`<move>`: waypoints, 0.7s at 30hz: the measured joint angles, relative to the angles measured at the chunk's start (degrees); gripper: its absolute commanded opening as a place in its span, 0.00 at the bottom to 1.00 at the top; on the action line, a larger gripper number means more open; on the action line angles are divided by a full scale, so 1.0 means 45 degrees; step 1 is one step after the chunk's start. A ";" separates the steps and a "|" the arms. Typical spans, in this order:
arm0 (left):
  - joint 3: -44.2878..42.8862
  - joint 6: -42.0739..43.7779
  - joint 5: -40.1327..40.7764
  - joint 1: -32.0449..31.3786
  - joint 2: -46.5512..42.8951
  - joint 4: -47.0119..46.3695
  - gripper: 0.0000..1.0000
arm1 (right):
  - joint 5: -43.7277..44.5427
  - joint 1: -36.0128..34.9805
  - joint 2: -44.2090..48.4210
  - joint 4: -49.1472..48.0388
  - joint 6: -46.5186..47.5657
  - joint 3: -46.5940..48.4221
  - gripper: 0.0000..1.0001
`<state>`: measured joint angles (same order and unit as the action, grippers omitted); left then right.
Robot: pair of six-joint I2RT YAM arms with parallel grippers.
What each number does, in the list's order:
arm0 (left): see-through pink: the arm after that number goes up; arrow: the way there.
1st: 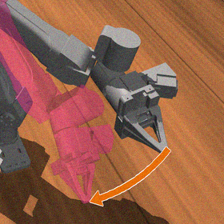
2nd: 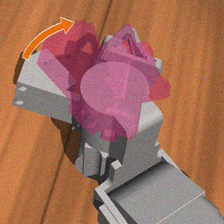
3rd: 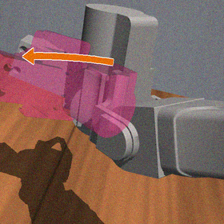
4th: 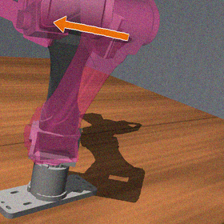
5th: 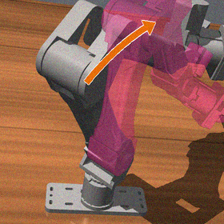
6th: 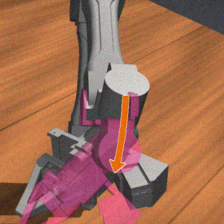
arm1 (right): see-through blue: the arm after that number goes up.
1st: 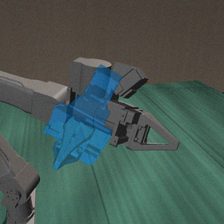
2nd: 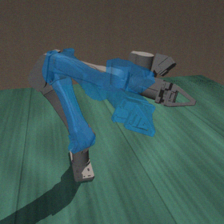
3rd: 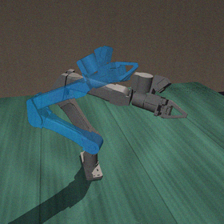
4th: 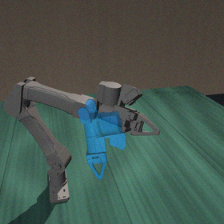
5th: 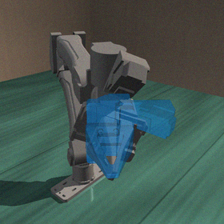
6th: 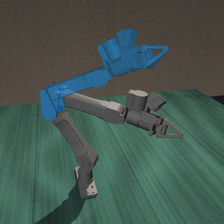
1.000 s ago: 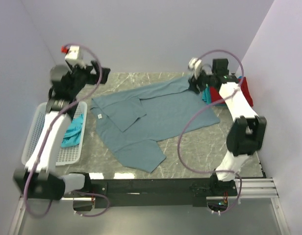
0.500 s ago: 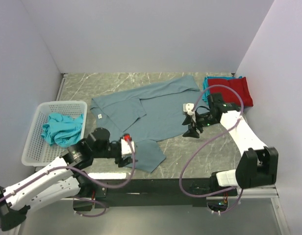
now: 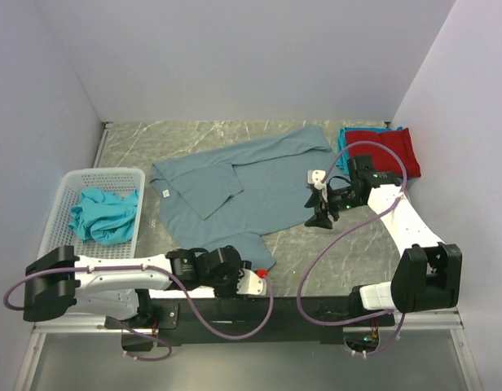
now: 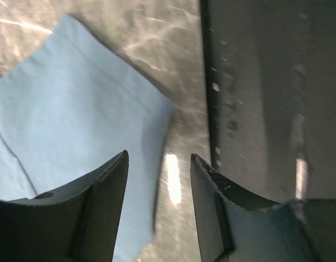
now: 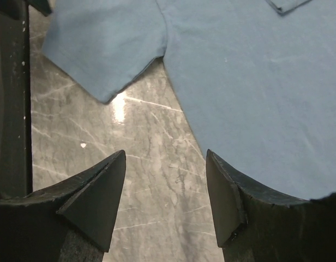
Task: Fold and stack the t-shirts
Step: Fold the tshirt
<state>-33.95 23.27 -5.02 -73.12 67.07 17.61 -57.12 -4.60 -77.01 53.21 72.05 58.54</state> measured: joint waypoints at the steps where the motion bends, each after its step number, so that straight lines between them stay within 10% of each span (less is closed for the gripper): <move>1: 0.0000 0.0019 0.0214 -0.0005 0.0170 -0.0248 0.55 | -0.0049 0.0029 -0.0073 0.0112 0.0112 0.0000 0.67; 9: 0.0000 0.0321 0.0937 -0.0024 0.1841 -0.1005 0.53 | -0.0301 0.0369 -0.0520 0.1044 0.0928 0.0000 0.67; 16: 0.0097 0.0636 0.2084 -0.0024 0.2147 -0.1137 0.06 | -0.0525 0.0607 -0.0515 0.1370 0.1263 0.0000 0.66; 21: -0.0005 0.1098 0.2851 0.1015 0.1545 -0.1049 0.13 | -0.0578 0.0704 -0.0510 0.1579 0.1438 0.0005 0.66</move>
<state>-33.98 28.21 7.81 -68.55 74.02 12.88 -59.72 -1.43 -79.31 60.31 78.52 58.57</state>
